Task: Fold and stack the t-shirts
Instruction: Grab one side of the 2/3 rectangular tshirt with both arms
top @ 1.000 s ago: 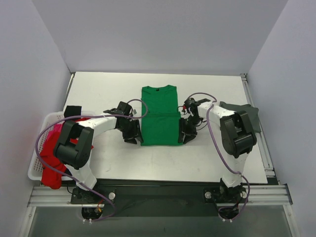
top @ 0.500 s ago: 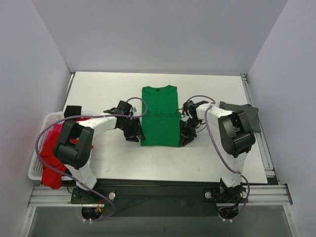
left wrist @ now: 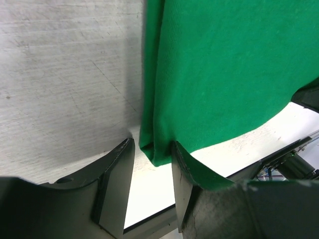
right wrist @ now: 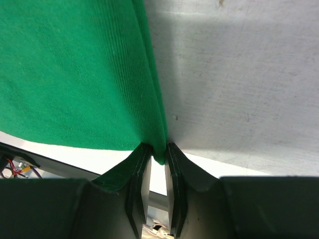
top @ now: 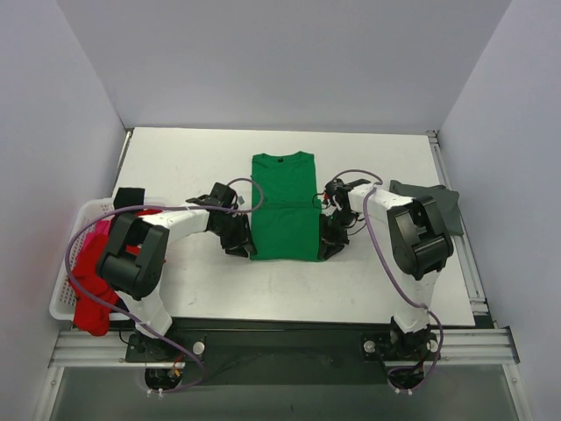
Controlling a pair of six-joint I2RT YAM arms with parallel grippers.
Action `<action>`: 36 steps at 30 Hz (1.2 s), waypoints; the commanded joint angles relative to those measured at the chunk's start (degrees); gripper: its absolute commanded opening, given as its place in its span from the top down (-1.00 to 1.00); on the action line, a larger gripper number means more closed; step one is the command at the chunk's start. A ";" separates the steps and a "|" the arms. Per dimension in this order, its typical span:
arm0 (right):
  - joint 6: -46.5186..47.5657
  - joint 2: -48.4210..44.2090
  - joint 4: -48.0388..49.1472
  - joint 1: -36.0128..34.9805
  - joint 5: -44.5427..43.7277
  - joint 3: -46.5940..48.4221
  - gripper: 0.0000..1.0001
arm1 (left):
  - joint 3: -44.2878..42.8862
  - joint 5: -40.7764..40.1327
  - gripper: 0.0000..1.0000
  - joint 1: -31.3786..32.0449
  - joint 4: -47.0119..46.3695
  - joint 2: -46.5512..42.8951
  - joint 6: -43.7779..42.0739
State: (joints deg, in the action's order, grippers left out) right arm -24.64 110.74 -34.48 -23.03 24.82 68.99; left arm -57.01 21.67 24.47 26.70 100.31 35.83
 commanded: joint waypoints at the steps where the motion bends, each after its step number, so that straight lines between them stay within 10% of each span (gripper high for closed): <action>1: -0.23 0.53 -2.08 -0.26 -2.49 -1.23 0.63 | 0.76 0.57 0.08 0.84 0.28 1.20 -0.50; 36: -0.93 -4.30 -3.05 0.61 -4.25 -4.13 1.00 | 2.43 -9.10 1.00 3.57 4.33 -0.02 -1.56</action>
State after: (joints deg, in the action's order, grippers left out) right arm -25.54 108.92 -34.09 -22.90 24.53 66.39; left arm -56.90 21.10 27.38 27.00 101.36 35.77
